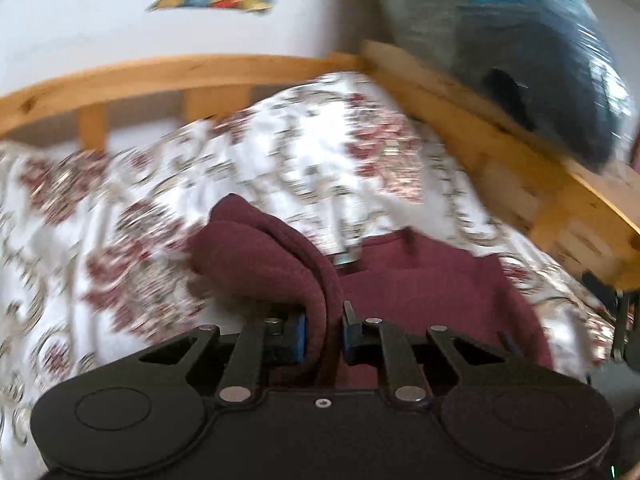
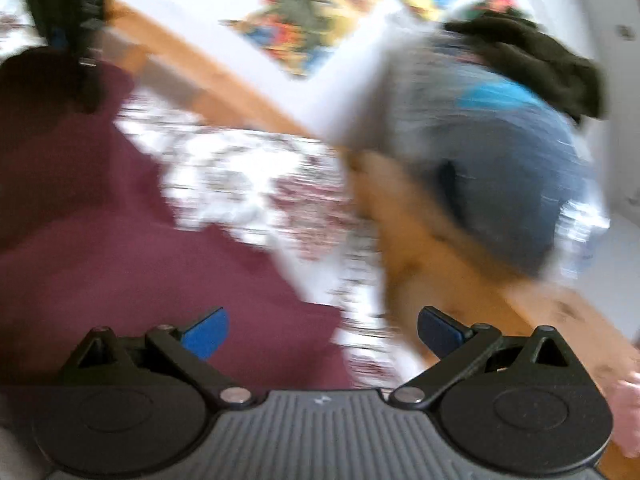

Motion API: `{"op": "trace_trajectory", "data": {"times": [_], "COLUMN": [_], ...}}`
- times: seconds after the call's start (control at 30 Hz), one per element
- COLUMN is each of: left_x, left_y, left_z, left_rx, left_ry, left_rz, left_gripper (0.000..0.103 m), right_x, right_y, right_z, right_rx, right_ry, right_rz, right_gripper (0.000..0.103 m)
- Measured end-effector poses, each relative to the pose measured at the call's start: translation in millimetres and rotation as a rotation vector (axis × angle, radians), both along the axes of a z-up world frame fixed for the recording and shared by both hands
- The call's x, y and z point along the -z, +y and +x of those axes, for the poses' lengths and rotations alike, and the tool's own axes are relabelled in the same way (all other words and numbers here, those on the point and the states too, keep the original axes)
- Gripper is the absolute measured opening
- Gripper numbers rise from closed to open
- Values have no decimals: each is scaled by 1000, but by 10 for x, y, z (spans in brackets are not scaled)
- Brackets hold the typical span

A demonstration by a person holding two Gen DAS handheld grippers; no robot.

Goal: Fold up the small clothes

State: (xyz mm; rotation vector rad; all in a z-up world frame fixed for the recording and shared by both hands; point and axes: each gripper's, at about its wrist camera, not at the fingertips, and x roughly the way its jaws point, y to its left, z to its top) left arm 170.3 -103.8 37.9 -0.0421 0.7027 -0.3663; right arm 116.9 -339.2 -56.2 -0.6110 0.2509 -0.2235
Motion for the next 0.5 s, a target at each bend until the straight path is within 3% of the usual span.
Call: {"op": "trace_trajectory", "data": {"times": [0.2,0.33,0.5], "left_x": [-2,264,489], "left_y": [-706,-1044,-1126], "left_z": [-95,-212,-291], "left_rx": [201,292,297], "left_ry": [-25,9,49], "left_rz": [26,77,105], "left_gripper": [17,17,18], "right_x": [-45,-18,-2], "right_y": [-680,-765,-727], "right_z": [218,186,198], "right_rx": [237,251,227], "right_ry": [62,61,66], "right_rz": [158,175,166], "right_gripper": [103,103,103]}}
